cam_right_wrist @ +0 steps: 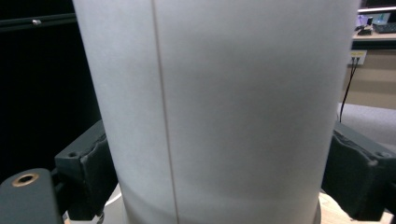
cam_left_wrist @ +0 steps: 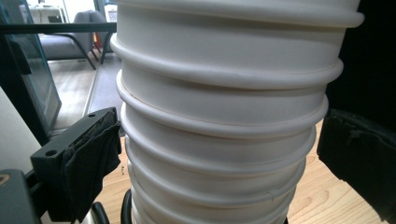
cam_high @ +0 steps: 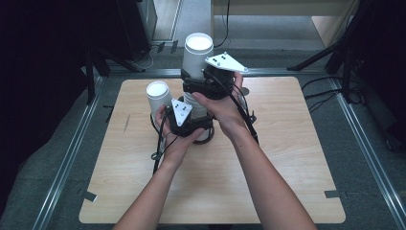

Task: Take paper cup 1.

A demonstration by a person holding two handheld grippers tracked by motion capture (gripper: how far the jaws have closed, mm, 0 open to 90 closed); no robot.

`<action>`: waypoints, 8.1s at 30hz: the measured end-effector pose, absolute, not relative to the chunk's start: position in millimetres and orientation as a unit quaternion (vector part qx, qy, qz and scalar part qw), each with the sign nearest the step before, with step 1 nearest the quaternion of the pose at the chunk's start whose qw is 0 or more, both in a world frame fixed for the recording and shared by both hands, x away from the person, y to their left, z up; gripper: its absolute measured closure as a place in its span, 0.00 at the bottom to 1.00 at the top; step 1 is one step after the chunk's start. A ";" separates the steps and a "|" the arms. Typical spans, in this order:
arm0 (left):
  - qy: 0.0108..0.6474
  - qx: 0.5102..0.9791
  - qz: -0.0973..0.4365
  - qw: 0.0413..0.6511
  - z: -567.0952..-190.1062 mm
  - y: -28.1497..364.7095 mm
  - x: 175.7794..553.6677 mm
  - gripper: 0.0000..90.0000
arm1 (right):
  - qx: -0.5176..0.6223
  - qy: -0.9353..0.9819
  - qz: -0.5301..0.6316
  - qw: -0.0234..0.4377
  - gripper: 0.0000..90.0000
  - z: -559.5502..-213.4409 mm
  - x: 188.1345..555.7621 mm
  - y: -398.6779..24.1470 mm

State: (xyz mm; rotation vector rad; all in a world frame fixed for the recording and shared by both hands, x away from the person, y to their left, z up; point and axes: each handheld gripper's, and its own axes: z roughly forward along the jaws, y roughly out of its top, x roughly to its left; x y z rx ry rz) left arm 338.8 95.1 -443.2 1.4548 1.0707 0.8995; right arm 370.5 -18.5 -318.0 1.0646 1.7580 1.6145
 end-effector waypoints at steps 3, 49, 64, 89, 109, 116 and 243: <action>0.449 0.610 0.378 0.533 -443.6 94.9 338.9 0.00 | 0.391 0.651 0.597 0.260 0.11 -317.8 370.6 -19.1; 0.453 0.607 0.372 0.537 -444.5 96.5 337.5 0.05 | 0.376 0.623 0.624 0.284 0.18 -290.6 363.4 -22.7; 0.453 0.608 0.371 0.536 -445.3 96.9 337.5 0.05 | 0.367 0.613 0.632 0.299 0.22 -273.3 360.1 -22.0; 0.455 0.606 0.368 0.539 -446.0 97.1 337.5 0.05 | 0.401 0.636 0.600 0.273 0.11 -321.6 365.9 -16.7; 0.451 0.608 0.370 0.538 -446.5 98.0 337.0 0.06 | 0.392 0.628 0.611 0.281 0.14 -306.7 363.5 -18.0; 0.452 0.608 0.369 0.539 -446.3 98.0 336.8 0.06 | 0.389 0.624 0.617 0.281 0.15 -302.9 363.0 -19.8; 0.403 0.588 0.399 0.577 -384.0 100.1 336.0 0.08 | 0.345 0.644 0.630 0.262 0.20 -295.2 360.5 -37.8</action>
